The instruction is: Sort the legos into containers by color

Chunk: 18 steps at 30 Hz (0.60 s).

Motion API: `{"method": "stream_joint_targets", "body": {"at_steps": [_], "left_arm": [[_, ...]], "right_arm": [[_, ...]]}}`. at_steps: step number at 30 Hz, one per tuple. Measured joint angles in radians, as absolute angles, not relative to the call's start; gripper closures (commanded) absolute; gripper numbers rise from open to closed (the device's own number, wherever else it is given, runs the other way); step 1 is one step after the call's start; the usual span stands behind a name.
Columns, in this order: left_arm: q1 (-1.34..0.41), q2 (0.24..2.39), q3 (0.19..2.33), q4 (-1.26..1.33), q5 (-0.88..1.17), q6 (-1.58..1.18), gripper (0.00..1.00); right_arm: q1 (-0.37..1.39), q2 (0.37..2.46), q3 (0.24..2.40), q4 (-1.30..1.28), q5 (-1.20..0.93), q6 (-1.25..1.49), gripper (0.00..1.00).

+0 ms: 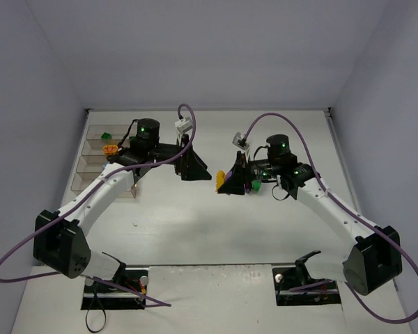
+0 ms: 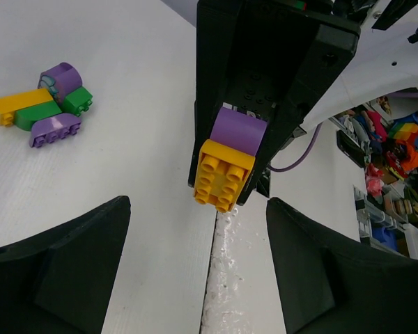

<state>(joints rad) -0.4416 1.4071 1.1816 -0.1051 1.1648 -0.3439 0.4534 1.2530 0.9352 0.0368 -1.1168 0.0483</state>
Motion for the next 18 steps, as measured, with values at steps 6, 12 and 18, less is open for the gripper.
{"method": "stream_joint_targets", "body": {"at_steps": [6, 12, 18], "left_arm": [[-0.469, 1.420, 1.184, -0.101, 1.174, -0.339, 0.28], [-0.498, 1.438, 1.197, -0.091, 1.174, -0.340, 0.28], [-0.514, 1.454, 1.199, -0.041, 1.174, -0.350, 0.35]], "right_arm": [[0.453, 1.261, 0.944, 0.039, -1.131, 0.049, 0.99], [0.455, 1.270, 0.953, 0.042, -1.135, 0.049, 0.96], [0.470, 1.281, 0.953, 0.042, -1.134, 0.050, 0.97]]}}
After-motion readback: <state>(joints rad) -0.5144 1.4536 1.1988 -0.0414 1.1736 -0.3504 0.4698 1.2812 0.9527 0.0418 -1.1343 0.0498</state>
